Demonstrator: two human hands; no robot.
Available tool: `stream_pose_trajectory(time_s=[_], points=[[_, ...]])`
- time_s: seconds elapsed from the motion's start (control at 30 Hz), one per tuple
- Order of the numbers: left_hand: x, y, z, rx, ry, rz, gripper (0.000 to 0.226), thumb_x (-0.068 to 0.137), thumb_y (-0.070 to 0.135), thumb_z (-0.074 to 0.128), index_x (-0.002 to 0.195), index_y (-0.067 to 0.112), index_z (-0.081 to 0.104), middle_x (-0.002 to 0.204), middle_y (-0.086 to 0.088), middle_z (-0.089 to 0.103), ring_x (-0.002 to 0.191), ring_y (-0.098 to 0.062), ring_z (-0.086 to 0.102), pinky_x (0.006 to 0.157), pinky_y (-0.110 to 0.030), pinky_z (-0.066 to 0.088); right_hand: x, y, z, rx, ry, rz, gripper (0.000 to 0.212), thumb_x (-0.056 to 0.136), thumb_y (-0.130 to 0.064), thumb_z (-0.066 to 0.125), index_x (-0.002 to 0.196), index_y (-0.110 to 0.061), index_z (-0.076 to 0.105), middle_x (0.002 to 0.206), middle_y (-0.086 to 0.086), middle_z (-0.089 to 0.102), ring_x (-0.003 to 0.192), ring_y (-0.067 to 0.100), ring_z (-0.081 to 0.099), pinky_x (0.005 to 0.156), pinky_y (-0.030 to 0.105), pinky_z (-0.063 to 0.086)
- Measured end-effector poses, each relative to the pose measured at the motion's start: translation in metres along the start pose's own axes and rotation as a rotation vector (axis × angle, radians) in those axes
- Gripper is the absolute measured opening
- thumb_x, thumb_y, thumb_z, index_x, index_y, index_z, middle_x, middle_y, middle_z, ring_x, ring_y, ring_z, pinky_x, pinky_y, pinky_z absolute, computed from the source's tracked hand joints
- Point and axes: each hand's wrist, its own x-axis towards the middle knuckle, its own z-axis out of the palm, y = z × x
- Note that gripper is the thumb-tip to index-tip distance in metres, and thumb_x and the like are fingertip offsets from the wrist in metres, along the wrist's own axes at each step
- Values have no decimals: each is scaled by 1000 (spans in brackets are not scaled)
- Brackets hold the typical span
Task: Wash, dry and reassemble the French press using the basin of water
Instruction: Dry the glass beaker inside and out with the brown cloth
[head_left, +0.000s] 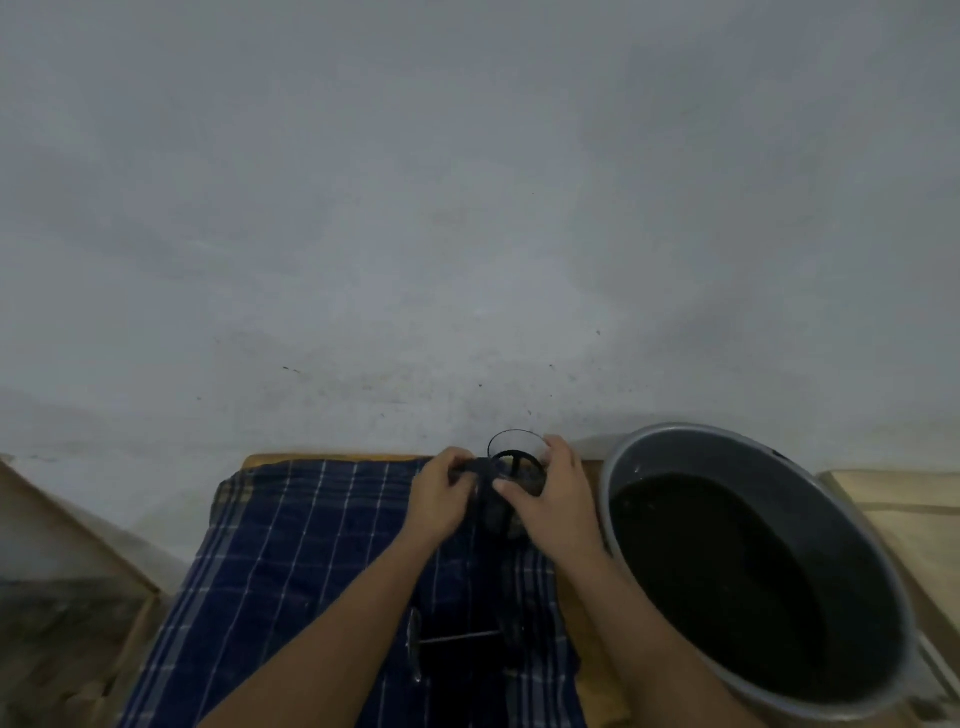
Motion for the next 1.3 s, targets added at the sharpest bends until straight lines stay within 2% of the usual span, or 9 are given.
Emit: stream_pose_trajectory(time_s=[0.17, 0.37, 0.47, 0.6, 0.83, 0.97, 1.07, 1.17, 1.3], points=[[-38, 28, -25, -66, 6, 126, 10, 94, 8, 56, 93, 14, 64, 79, 9, 65, 72, 1, 59, 63, -10, 46, -43, -11, -33, 228, -21, -4, 84, 75, -44, 76, 142, -25, 30, 127, -1, 51, 113, 13, 53, 92, 27, 45], [-103, 50, -10, -32, 32, 88, 33, 96, 34, 56, 80, 8, 68, 78, -15, 71, 78, -28, 67, 67, -36, 52, -114, 0, -82, 313, -92, -81, 62, 80, -37, 72, 130, -34, 35, 113, -14, 55, 102, 3, 60, 83, 20, 51], [-141, 56, 1, -7, 62, 46, 42, 98, 38, 51, 79, 5, 70, 72, -19, 69, 69, -31, 65, 59, -29, 45, -155, 42, -101, 214, -123, -69, 42, 86, -37, 65, 124, -26, 49, 112, -13, 62, 101, 1, 61, 87, 24, 53], [-196, 60, 18, 47, 68, -64, 48, 101, 34, 45, 69, 2, 62, 47, 8, 47, 45, -6, 45, 45, -12, 32, -202, 127, -114, -5, -182, 82, 25, 89, -31, 64, 112, -22, 62, 105, -10, 66, 103, 8, 63, 82, 16, 47], [-291, 44, 39, 21, 76, -221, 40, 103, 30, 43, 75, 7, 61, 42, 9, 41, 37, -2, 38, 44, -20, 28, -269, 228, -84, -516, -282, 159, 70, 84, -71, 40, 146, -41, 28, 161, -4, 14, 147, 19, 12, 117, 46, 11], [-330, 39, 46, -32, 87, -264, 36, 103, 32, 42, 80, 11, 61, 51, -2, 43, 49, -16, 38, 53, -27, 30, -272, 229, -85, -524, -137, 107, 35, 95, -49, 41, 124, -33, 53, 140, -1, 46, 132, 21, 38, 110, 44, 25], [-339, 39, 44, -40, 126, -278, 38, 102, 34, 43, 87, 5, 63, 71, -11, 57, 63, -24, 50, 63, -35, 41, -261, 226, -93, -304, -126, 165, 22, 97, -35, 46, 105, -22, 63, 118, 5, 60, 112, 26, 55, 99, 40, 40], [-346, 42, 38, -61, 163, -262, 45, 102, 34, 45, 92, -5, 64, 77, -17, 60, 76, -33, 60, 72, -39, 49, -255, 204, -122, 357, -131, 430, 20, 97, -27, 51, 89, -15, 64, 103, 15, 67, 91, 25, 61, 81, 35, 47], [-353, 53, 35, -43, 166, -241, 46, 101, 33, 46, 82, -2, 68, 56, -6, 54, 54, -22, 47, 57, -29, 36, -263, 163, -167, 1024, -269, 487, 28, 97, -26, 49, 115, -8, 61, 112, 17, 67, 105, 31, 62, 87, 41, 49]])
